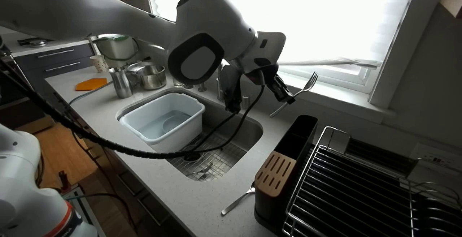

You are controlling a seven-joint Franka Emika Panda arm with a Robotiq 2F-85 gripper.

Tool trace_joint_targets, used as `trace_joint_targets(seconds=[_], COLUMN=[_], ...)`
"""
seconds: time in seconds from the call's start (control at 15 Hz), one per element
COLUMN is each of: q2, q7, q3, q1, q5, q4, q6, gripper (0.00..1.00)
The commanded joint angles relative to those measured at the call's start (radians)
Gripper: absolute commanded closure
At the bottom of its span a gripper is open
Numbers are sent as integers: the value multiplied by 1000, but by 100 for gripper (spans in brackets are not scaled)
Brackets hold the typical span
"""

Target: Put the fork in the black object

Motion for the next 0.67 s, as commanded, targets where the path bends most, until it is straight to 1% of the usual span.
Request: trace_joint_targets(seconds=[0.0, 0.2, 0.33, 0.4, 0.6], q2=[13, -2, -6, -9, -15], q7=[128, 249, 314, 339, 426], q3=[6, -3, -5, -6, -3], q1=[-36, -75, -100, -110, -144], q5=[-129, -252, -321, -343, -427], q4=[-19, -27, -27, -30, -45], q6=[68, 77, 57, 46, 60], gripper=[98, 98, 98, 98, 98])
